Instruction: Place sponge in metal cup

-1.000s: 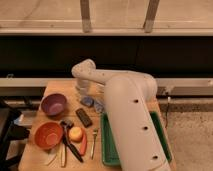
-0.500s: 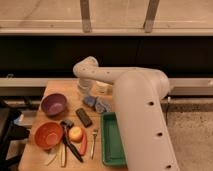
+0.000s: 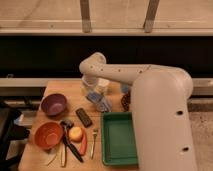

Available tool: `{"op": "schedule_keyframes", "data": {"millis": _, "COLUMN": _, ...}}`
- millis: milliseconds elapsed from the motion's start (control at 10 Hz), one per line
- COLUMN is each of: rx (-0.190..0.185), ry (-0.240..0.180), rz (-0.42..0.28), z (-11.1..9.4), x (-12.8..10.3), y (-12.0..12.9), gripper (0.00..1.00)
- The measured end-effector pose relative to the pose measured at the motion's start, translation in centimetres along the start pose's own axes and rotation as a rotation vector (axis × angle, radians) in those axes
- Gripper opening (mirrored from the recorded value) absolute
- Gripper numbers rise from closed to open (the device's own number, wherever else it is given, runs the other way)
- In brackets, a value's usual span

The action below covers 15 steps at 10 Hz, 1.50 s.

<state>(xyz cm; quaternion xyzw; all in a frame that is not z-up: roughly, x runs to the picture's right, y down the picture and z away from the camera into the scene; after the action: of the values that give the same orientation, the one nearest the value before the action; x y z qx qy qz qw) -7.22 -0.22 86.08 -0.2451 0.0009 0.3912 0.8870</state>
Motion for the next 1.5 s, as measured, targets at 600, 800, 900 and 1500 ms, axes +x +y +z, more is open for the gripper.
{"op": "schedule_keyframes", "data": {"millis": 600, "rx": 0.126, "ry": -0.053, "rz": 0.237, "z": -7.4, "x": 2.7, "y": -8.6, "gripper": 0.13}}
{"op": "schedule_keyframes", "data": {"millis": 800, "rx": 0.13, "ry": -0.049, "rz": 0.353, "z": -7.8, "x": 4.7, "y": -12.5, "gripper": 0.13}}
{"op": "schedule_keyframes", "data": {"millis": 900, "rx": 0.135, "ry": -0.044, "rz": 0.404, "z": -7.6, "x": 5.8, "y": -14.7, "gripper": 0.13}}
{"op": "schedule_keyframes", "data": {"millis": 1500, "rx": 0.129, "ry": -0.08, "rz": 0.522, "z": -7.9, "x": 9.4, "y": -18.5, "gripper": 0.13}}
